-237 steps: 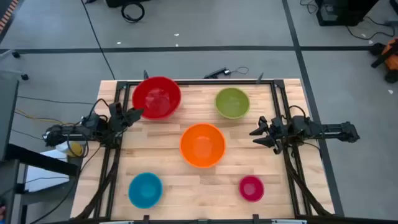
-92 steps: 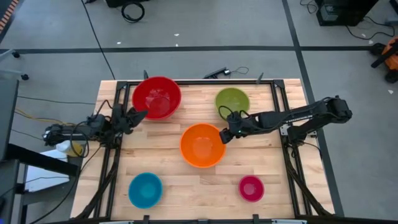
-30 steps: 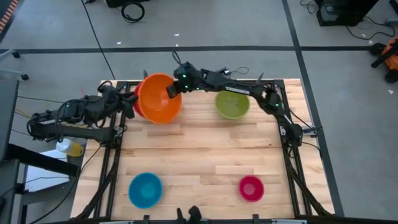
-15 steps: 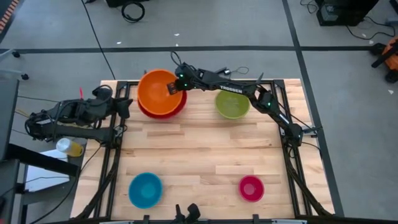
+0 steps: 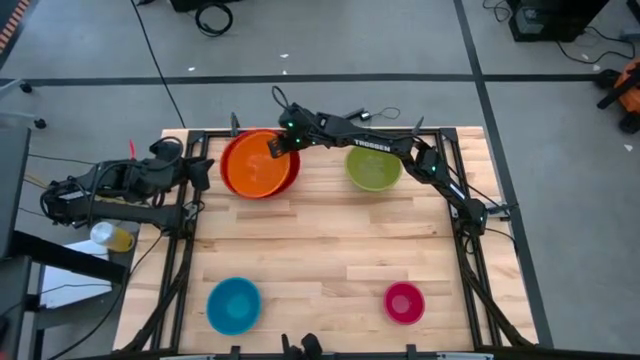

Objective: Nest bowls inside each other
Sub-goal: Stack the orange bowl on the red bowl, then stack the green bowl on the orange bowl

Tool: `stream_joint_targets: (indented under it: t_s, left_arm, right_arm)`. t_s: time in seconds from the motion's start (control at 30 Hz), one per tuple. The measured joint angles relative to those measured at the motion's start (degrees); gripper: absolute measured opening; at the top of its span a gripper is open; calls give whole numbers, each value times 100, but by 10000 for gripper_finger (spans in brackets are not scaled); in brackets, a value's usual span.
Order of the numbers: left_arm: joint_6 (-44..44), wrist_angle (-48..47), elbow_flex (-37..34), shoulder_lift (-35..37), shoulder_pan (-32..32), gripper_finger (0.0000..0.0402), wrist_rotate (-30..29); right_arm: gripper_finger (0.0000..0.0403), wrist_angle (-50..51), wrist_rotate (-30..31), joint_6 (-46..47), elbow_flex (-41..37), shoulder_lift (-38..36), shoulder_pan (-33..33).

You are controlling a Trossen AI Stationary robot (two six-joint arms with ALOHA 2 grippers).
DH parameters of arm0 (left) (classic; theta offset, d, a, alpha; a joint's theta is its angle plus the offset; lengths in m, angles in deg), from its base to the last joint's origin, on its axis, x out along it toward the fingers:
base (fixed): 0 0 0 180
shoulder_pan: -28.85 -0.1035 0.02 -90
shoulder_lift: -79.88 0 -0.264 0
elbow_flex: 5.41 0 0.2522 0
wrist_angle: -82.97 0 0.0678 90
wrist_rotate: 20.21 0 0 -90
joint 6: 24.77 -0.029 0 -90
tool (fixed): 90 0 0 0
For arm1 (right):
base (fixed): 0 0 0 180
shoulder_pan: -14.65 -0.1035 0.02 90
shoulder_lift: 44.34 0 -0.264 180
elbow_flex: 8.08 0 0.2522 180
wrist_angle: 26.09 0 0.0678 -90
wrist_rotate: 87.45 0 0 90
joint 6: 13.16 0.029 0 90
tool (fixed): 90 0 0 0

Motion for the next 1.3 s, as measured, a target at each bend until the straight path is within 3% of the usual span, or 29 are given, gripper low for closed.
stream_joint_targets:
  t_s: [0.17, 0.3, 0.57, 0.73, 0.97, 1.3]
  left_arm:
    - [34, -37, -2, 0, 0, 183, 191]
    - [66, -76, -2, 0, -2, 183, 360]
    - [83, -96, -9, -117, 40, 183, 514]
    - [229, -94, -9, -378, 227, 183, 521]
    - [367, -72, -9, -991, 515, 183, 527]
    - [369, 295, -11, -1907, 560, 183, 525]
  right_arm:
    - [199, 77, -137, 32, -2, -211, 6]
    - [209, 784, -23, -409, 9, -674, -24]
    - [208, 3503, 1406, -1265, -268, -1401, -123]
    - [208, 3357, 1429, -1045, -1739, -2075, -64]
    - [208, 2505, 1189, -316, -4106, -3640, 20]
    - [208, 2479, 1144, 646, -6206, -5241, 929]
